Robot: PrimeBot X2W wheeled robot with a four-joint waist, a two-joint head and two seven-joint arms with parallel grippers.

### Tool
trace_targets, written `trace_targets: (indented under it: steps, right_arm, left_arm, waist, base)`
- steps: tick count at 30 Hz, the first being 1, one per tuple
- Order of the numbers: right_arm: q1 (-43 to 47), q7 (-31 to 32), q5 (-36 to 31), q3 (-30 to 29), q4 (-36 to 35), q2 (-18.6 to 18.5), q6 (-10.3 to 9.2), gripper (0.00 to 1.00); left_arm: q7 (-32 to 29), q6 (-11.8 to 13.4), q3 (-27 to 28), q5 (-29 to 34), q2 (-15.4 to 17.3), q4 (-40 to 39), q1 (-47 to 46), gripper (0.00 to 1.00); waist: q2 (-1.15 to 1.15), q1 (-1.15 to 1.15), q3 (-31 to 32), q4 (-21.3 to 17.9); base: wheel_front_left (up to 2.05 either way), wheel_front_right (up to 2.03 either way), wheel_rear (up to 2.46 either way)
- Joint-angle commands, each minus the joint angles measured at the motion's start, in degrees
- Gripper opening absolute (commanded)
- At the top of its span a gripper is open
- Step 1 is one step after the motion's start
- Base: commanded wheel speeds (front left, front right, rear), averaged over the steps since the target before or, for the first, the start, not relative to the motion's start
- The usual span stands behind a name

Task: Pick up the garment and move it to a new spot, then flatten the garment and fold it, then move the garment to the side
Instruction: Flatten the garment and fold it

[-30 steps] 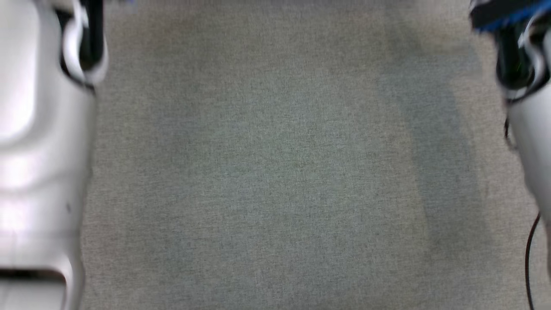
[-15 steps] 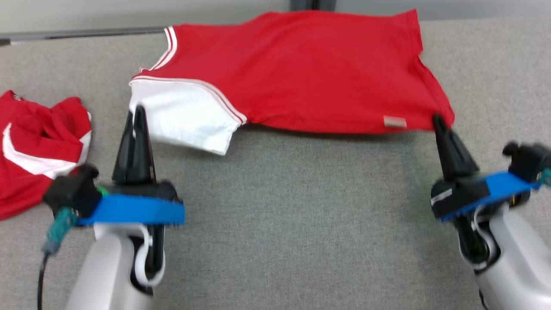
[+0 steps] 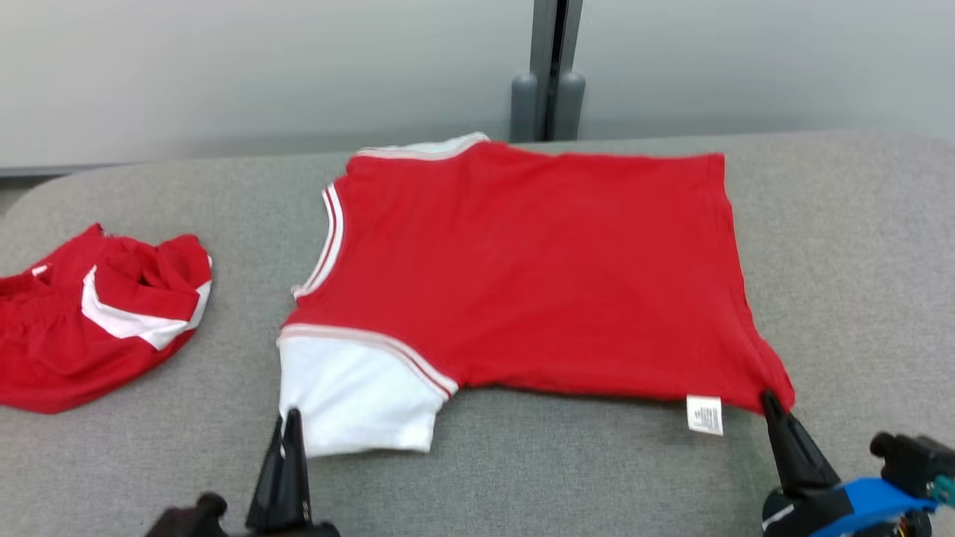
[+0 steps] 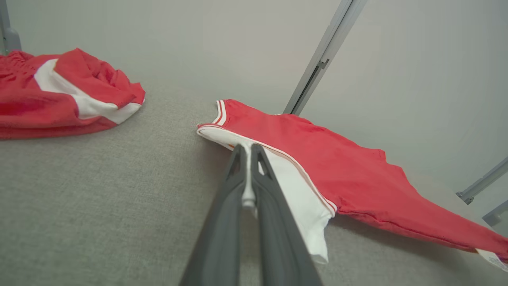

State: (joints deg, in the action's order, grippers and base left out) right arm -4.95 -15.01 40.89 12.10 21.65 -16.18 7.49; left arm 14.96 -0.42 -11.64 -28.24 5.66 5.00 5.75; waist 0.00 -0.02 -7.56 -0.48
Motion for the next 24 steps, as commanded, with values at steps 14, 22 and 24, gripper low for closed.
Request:
trace_targets:
  steps: [14,22,24]
  right_arm:
    - [10.6,7.6,-5.0,-6.5,-8.3,3.3,0.01,0.0]
    - [6.2,10.9,-6.4,-6.2,-9.6,4.8,0.01,0.0]
    - [5.0,11.3,-5.9,-6.3,-10.1,5.2,0.01,0.0]
  left_arm:
    - [-1.7,1.0,-1.1,0.0,1.2,-3.6,4.6,0.0]
    - [-3.6,0.0,-0.9,1.2,3.9,-3.5,-2.6,0.0]
    - [-4.2,-0.2,-0.6,1.5,4.7,-3.2,-5.3,0.0]
  waist:
    - [0.0,0.02,1.4,-0.4]
    - [0.0,0.02,-1.2,-2.6]
    - [0.0,0.02,-2.3,-3.2]
  base:
    - [0.0,0.0,0.0]
    - [0.0,0.0,0.0]
    - [0.0,0.0,0.0]
